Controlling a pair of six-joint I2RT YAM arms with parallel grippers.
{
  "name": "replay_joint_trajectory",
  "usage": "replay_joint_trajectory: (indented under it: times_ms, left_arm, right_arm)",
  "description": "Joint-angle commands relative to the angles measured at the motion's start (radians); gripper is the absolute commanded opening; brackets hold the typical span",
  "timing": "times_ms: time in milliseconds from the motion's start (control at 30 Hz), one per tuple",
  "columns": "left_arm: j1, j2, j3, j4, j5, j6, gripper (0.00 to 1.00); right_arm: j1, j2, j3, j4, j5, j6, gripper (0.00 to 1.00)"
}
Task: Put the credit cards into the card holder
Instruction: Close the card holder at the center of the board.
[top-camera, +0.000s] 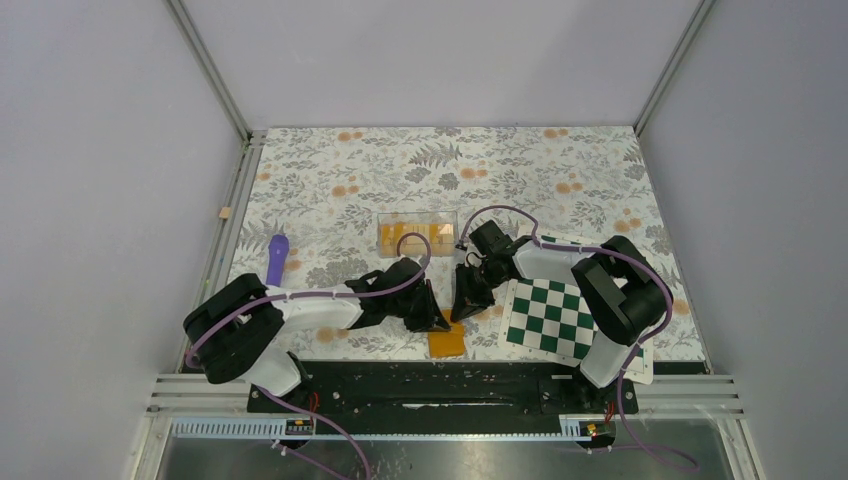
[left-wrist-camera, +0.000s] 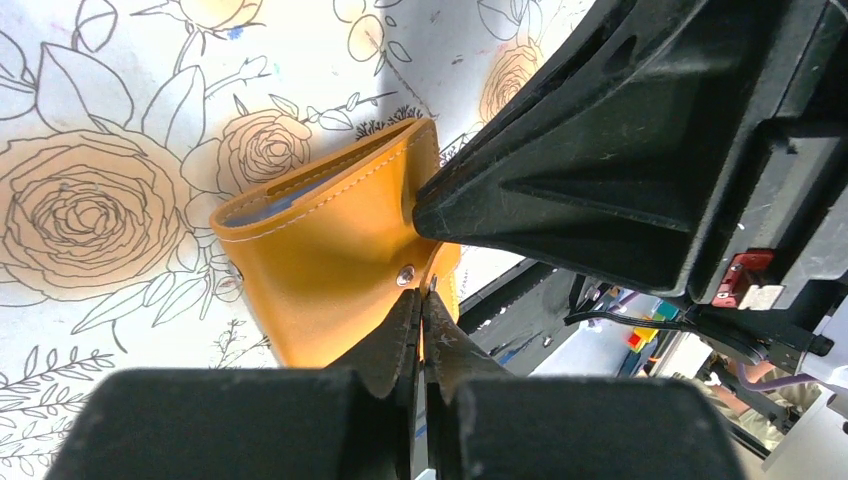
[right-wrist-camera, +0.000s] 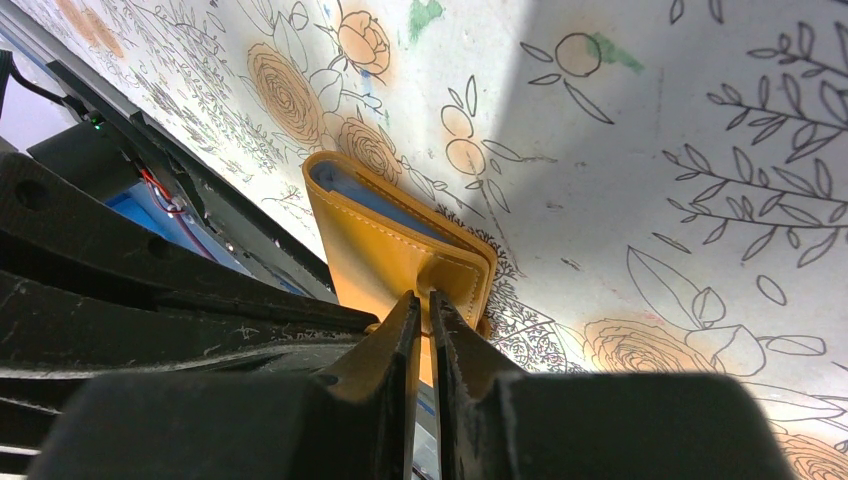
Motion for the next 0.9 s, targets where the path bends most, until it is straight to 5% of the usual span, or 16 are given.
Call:
replay_joint_trajectory:
  times_ms: [0, 633, 767, 867]
  left_arm:
    - [0.001, -0.016, 0.032, -0.011, -0.016, 0.018, 0.0]
    - [-0.014, 0.05, 0.052, -0.079, -0.019, 0.019, 0.0]
    - [-0.016, 0.036, 0.06, -0.132, -0.043, 0.028, 0.0]
    - [-0.016, 0.029, 0.069, -0.169, -0.059, 0.036, 0.0]
  right_arm:
    - [0.016, 0.03, -0.016, -0.073, 0.1, -0.049, 0.16]
    - [0.017, -0.008, -0.02, -0.084, 0.114, -0.058, 0.16]
    - [0.017, -0.038, -0.017, -0.101, 0.127, -0.068, 0.01]
    - [0.017, -0.062, -0.016, -0.111, 0.135, -0.074, 0.0]
